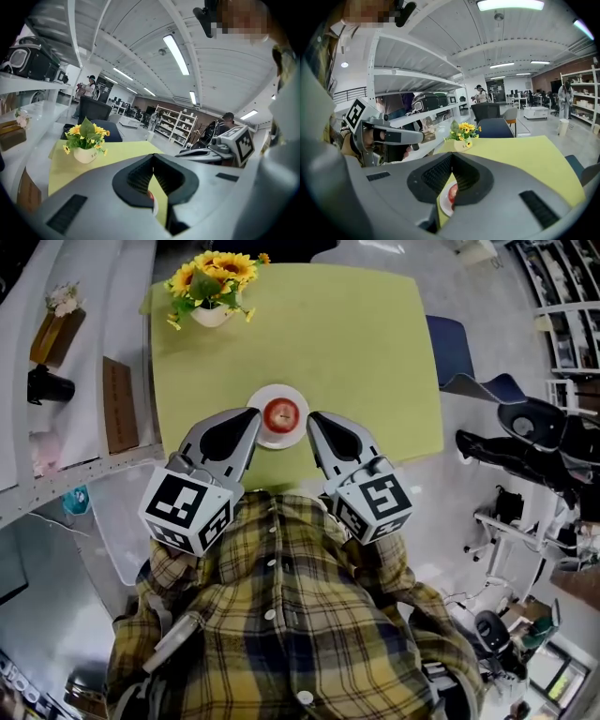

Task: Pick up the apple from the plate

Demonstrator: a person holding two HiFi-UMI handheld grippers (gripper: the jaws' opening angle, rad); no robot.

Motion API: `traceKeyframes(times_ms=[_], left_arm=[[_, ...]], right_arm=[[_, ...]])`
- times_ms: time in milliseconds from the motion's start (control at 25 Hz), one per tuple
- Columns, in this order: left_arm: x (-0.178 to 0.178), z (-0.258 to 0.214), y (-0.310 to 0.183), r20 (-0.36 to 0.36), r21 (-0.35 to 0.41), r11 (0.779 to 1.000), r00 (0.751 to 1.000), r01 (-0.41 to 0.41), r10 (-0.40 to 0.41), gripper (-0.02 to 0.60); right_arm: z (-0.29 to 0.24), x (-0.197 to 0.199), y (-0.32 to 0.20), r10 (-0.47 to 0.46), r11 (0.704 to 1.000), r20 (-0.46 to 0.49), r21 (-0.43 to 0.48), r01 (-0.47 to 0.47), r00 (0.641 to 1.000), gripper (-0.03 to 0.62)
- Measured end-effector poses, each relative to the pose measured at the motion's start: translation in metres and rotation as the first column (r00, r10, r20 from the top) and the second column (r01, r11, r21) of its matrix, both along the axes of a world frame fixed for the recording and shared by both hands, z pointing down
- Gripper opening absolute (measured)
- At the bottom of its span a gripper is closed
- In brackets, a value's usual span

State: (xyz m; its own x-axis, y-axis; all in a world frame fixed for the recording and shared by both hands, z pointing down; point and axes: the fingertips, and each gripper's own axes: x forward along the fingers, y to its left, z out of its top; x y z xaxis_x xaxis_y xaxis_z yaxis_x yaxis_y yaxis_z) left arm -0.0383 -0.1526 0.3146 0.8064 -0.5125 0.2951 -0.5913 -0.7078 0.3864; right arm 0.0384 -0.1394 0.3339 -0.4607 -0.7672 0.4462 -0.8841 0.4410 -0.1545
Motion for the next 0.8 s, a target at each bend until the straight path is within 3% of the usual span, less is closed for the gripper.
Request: traceKeyframes(times_ms=[200, 800], left_arm=[[0.004, -0.001, 0.000, -0.009, -0.010, 0.999, 0.999, 0.031, -0.031, 0.008], [-0.002, 0.017, 0.009, 0.023, -0.035, 0.992, 0.993, 0.119, -0.118, 0.008]], right_arm=[[0.008, 0.000, 0.000, -0.038, 0.999, -0.026, -0.024, 0.037, 0.999, -0.003], [0.041, 0.002, 0.008, -0.088, 0.992, 0.024, -0.091, 0.090, 0.996, -0.002]])
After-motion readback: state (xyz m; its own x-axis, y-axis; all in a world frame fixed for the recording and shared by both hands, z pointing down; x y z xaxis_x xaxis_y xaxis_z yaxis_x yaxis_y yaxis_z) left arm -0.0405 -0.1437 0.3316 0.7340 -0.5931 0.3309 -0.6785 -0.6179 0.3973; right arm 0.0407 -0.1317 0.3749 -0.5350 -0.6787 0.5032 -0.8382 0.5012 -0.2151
